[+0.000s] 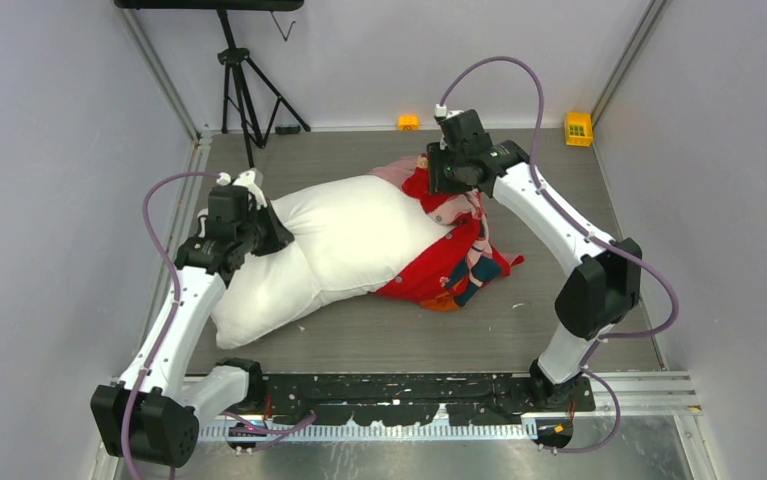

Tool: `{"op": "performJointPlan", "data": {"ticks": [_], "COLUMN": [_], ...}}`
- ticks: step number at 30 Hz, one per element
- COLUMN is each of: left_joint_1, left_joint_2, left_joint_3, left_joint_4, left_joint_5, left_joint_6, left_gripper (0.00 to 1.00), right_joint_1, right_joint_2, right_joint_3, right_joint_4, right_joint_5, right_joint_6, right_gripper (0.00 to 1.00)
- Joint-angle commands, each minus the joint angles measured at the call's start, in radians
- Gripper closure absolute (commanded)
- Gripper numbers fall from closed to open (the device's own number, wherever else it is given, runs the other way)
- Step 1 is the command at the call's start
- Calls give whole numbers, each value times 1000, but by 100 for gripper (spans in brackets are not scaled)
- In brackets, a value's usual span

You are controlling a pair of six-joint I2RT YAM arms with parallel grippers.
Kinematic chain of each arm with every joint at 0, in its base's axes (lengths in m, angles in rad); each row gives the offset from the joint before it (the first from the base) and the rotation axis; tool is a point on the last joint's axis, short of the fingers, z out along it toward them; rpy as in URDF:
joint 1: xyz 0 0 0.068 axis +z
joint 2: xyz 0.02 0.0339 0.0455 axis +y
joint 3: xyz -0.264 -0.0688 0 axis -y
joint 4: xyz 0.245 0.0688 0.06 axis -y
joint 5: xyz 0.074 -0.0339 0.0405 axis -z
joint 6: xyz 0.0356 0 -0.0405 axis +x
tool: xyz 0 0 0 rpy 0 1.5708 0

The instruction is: Remove the pillowcase from the pillow

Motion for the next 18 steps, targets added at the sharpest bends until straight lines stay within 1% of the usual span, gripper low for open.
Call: {"op": "performJointPlan", "data": {"ticks": [1, 2, 3, 4, 6, 8, 11, 14, 18], "left_joint_1": [-1, -2, -2, -1, -1, -1, -1, -1, -2], "left_joint_2": [-23, -23, -24, -25, -33, -40, -47, -49, -54], "left_joint_3": [44, 42, 39, 35, 26, 21, 20, 23, 24], "left_joint_4": [0, 0, -1, 1, 4, 6, 2, -8, -29], "left_joint_5": [-11, -15, -18, -27, -48, -59, -77, -95, -148], "left_joint_6": [11, 10, 9, 8, 5, 4, 8, 11, -1], "left_gripper": [100, 100, 100, 100, 100, 100, 100, 100, 100], "right_joint_1": [-25, -56, -95, -140, -248, -314, -379, -438, -496], "right_joint_2": [30, 39, 47, 52, 61, 74, 119, 182, 228], "right_joint_3": [57, 52, 45, 33, -1, -30, -32, -3, -25], "right_joint_4": [26, 42, 64, 90, 150, 192, 190, 135, 118], "right_joint_5": [157, 170, 159, 136, 78, 68, 109, 128, 220], "right_joint_6": [43, 77, 114, 151, 227, 274, 298, 291, 308], "right_gripper": [76, 88, 95, 98, 99, 99, 99, 99, 99]}}
